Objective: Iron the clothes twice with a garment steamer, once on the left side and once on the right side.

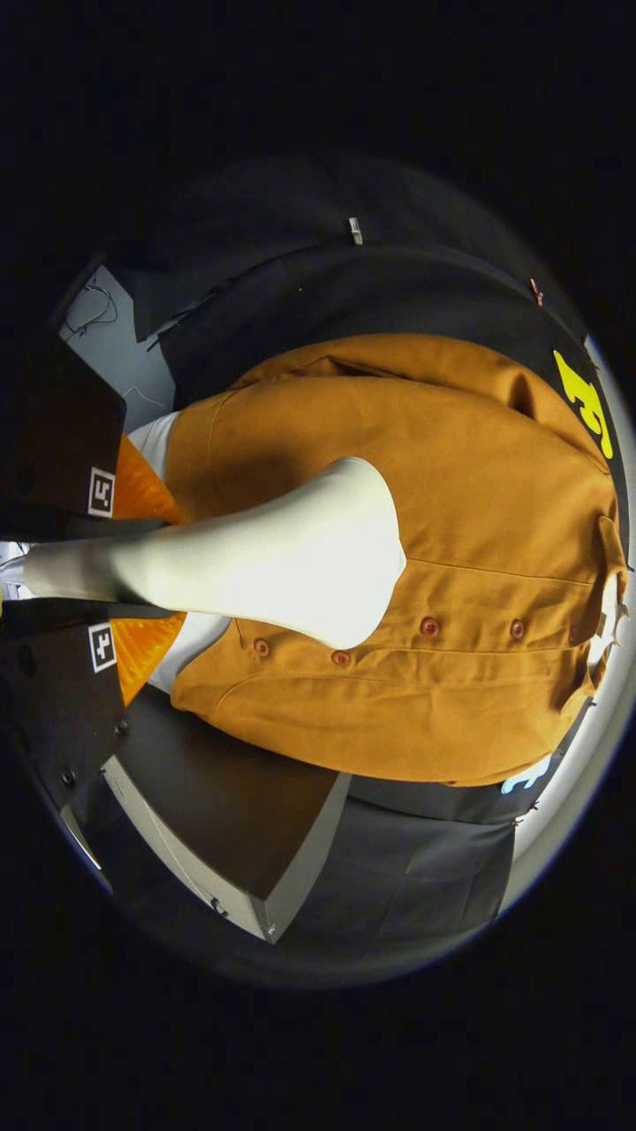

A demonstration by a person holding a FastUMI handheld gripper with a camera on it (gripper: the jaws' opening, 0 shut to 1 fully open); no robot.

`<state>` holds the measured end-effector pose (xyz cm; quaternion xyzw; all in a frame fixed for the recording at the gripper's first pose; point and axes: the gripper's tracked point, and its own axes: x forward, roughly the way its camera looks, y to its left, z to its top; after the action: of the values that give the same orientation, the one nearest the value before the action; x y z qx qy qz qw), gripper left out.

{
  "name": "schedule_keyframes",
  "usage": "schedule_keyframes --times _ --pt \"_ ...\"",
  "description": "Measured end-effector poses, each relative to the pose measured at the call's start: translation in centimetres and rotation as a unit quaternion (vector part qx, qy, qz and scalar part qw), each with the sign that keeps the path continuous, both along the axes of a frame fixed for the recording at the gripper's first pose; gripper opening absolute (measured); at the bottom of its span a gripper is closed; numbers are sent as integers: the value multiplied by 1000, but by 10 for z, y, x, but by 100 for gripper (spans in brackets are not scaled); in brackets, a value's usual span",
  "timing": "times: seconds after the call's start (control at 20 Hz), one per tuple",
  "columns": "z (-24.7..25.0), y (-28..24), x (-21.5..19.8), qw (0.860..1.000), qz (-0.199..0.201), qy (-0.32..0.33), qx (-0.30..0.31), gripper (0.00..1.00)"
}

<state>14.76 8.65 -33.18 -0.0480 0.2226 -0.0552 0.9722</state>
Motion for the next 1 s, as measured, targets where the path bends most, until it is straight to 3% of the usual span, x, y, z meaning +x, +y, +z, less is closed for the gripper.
schedule_keyframes --times 0.5,1.0 --pt "116 -38 -46 998 -3 -45 34 28" --pt "190 -69 -65 997 10 -71 39 28"
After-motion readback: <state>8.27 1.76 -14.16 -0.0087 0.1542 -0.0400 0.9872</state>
